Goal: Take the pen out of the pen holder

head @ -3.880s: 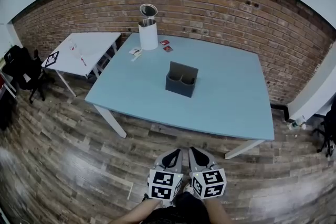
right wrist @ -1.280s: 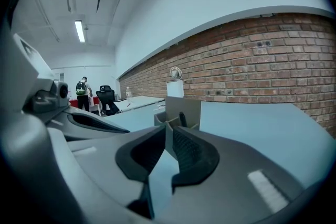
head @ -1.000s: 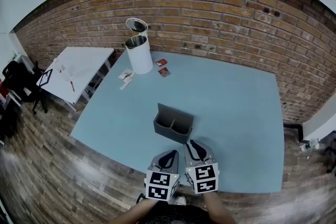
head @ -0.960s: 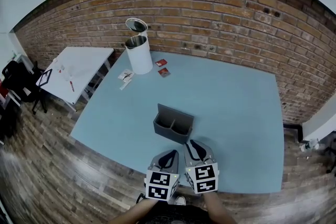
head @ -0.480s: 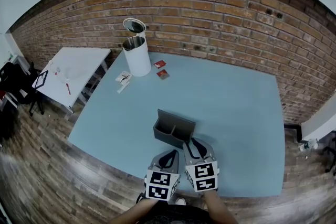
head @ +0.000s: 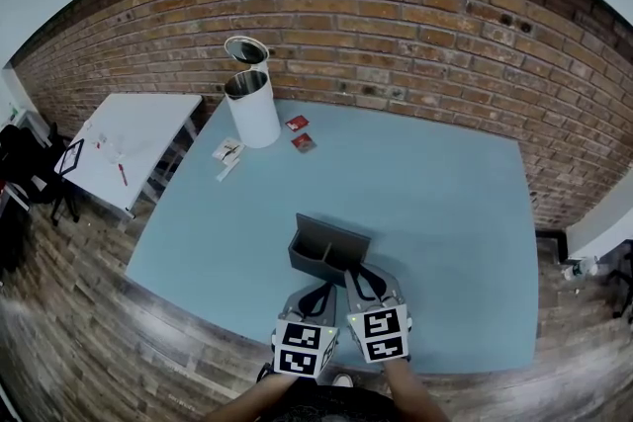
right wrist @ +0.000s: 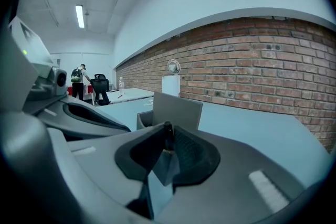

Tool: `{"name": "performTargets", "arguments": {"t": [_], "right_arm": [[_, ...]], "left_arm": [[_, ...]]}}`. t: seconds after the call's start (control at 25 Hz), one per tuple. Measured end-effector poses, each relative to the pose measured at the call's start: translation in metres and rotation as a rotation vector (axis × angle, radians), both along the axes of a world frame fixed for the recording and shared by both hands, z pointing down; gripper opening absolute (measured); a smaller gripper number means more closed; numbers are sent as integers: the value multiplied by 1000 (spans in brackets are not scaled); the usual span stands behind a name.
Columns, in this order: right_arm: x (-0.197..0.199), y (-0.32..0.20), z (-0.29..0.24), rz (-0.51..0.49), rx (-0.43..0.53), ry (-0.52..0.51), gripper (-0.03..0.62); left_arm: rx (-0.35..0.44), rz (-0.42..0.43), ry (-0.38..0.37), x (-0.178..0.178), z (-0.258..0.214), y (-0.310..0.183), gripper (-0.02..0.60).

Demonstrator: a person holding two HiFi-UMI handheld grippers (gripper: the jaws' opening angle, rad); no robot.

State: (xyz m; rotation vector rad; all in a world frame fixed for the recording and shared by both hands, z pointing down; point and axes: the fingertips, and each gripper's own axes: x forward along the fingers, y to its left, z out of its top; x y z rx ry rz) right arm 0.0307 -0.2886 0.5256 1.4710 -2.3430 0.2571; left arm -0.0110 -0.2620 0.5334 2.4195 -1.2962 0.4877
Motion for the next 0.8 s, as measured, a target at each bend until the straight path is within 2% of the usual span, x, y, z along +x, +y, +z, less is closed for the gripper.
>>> {"name": "performTargets", "arguments": {"t": [0.32,0.8], "right_arm": [[5,3,-22,14,91,8,49],[11,24,-64,22,232,-67,49]], "left_arm": [[6,11,-5,1,0,5,-2],[37,-23,4,0,-12,22,-2]]}}
